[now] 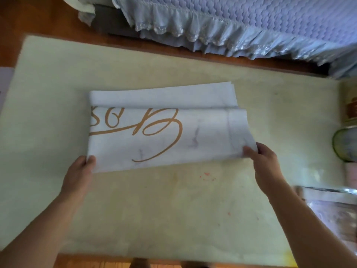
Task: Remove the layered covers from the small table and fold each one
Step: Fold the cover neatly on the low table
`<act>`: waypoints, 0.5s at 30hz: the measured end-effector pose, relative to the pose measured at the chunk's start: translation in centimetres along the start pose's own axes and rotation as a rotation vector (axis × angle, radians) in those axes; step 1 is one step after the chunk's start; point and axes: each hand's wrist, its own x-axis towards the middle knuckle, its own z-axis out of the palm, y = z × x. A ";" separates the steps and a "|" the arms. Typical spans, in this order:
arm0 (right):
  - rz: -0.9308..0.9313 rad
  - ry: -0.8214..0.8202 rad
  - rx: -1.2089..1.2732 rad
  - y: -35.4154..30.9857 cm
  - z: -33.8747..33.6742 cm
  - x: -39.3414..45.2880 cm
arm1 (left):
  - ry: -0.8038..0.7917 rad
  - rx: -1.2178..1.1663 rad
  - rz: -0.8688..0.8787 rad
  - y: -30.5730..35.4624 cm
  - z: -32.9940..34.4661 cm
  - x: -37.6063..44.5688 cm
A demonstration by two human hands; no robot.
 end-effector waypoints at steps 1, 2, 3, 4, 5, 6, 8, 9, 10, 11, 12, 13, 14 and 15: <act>0.005 -0.003 0.014 0.6 -1.0 -1.2 | -0.007 0.000 0.007 -0.3 -0.3 -0.8; 0.011 0.002 0.031 1.1 -1.7 -2.5 | -0.006 0.006 0.014 -0.3 -0.5 -1.5; 0.014 0.010 0.040 1.5 -2.3 -3.6 | 0.004 0.016 0.015 -0.2 -0.7 -1.9; 0.012 0.015 0.033 1.9 -2.7 -4.5 | 0.013 0.021 0.023 -0.1 -0.8 -2.0; 0.010 0.023 0.005 2.2 -2.8 -5.2 | 0.013 0.025 0.029 0.0 -0.8 -1.8; 0.012 0.028 -0.028 2.4 -2.8 -5.4 | 0.003 0.045 0.034 0.1 -0.8 -1.6; 0.025 0.034 -0.080 2.3 -2.4 -5.0 | -0.029 0.135 0.051 0.3 -0.7 -1.0; 0.023 0.036 -0.109 2.0 -2.1 -4.6 | -0.027 0.175 0.059 0.3 -0.6 -0.7; 0.007 0.045 -0.134 1.5 -1.7 -4.2 | -0.005 0.193 0.079 0.5 -0.5 -0.6; -0.022 0.062 -0.149 0.9 -1.5 -3.9 | 0.032 0.197 0.099 0.8 -0.5 -0.7; -0.060 0.089 -0.158 0.0 -1.4 -3.8 | 0.079 0.192 0.121 1.1 -0.6 -0.9; -0.097 0.123 -0.176 -0.7 -1.4 -4.0 | 0.128 0.179 0.136 1.3 -0.7 -1.1; -0.136 0.157 -0.208 -1.2 -1.5 -4.3 | 0.177 0.161 0.150 1.5 -0.9 -1.6; -0.171 0.186 -0.246 -1.6 -1.7 -4.7 | 0.221 0.147 0.163 1.4 -1.2 -2.1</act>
